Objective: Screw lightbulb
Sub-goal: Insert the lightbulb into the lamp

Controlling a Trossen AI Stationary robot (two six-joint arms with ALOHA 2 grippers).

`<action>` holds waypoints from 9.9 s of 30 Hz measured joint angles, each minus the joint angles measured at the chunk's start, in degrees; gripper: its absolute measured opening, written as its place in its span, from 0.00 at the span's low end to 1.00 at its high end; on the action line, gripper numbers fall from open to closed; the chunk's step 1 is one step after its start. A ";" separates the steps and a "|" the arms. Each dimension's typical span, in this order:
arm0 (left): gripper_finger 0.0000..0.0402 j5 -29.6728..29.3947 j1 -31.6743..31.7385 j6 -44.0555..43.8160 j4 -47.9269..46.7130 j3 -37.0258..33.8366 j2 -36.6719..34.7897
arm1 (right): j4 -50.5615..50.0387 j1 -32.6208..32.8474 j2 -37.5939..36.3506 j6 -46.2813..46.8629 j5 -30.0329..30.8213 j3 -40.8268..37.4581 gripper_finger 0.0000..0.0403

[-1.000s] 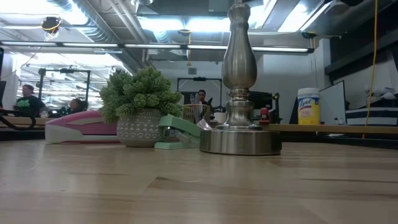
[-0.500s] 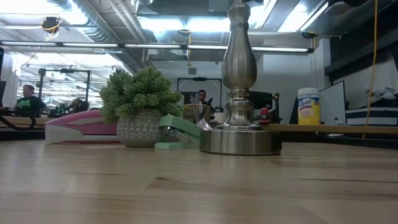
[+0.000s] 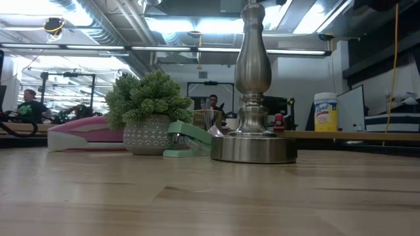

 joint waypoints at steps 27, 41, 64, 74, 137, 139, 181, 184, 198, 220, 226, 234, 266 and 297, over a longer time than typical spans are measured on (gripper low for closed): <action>0.61 0.02 2.21 1.15 0.17 0.00 0.00 | 5.00 2.64 1.57 -2.19 3.51 -0.11 0.29; 0.61 0.02 2.21 1.48 0.15 0.00 0.00 | 5.72 2.62 2.64 -1.66 7.54 -0.09 0.29; 0.61 0.02 2.14 2.01 0.89 0.00 0.00 | 4.60 2.60 4.42 -1.05 5.03 0.15 0.29; 0.61 0.04 0.02 17.06 14.03 0.00 -0.04 | 3.82 2.60 4.43 -1.97 5.05 0.17 0.29; 0.44 27.76 12.61 1.00 11.89 0.13 -0.33 | 2.94 2.62 4.57 -1.99 5.11 -0.09 0.38; 0.44 27.76 12.61 0.98 11.66 0.13 -0.33 | 2.94 2.62 4.57 -1.99 5.11 -0.09 0.38; 0.43 27.69 12.57 -1.49 7.41 0.11 -0.28 | 2.90 2.62 4.66 -2.12 4.74 -0.09 0.63; 0.43 27.69 12.57 -1.52 7.56 0.09 -0.24 | 2.37 2.59 4.73 -2.03 4.87 -0.18 0.67; 0.43 27.69 12.57 -1.55 7.68 0.04 -0.20 | 3.10 2.60 4.66 -1.99 4.87 -0.20 0.67; 0.43 27.67 12.59 -1.56 7.94 0.02 -0.17 | -3.34 2.60 -0.45 -2.20 4.85 -0.07 0.67; 0.43 27.69 12.59 -1.56 8.01 0.00 -0.15 | -6.14 2.60 -2.74 -5.21 4.86 -0.07 0.67; 0.43 27.67 12.59 -1.56 8.02 0.00 -0.15 | -9.01 2.60 -6.07 -5.40 4.87 -0.07 0.67; 0.44 27.69 12.59 -1.56 8.21 0.00 -0.15 | -8.98 2.60 -9.94 -8.04 4.87 -0.02 0.43; 0.44 27.68 12.33 -0.66 8.57 0.00 -0.15 | 6.62 2.56 -3.08 -9.73 12.45 0.00 0.04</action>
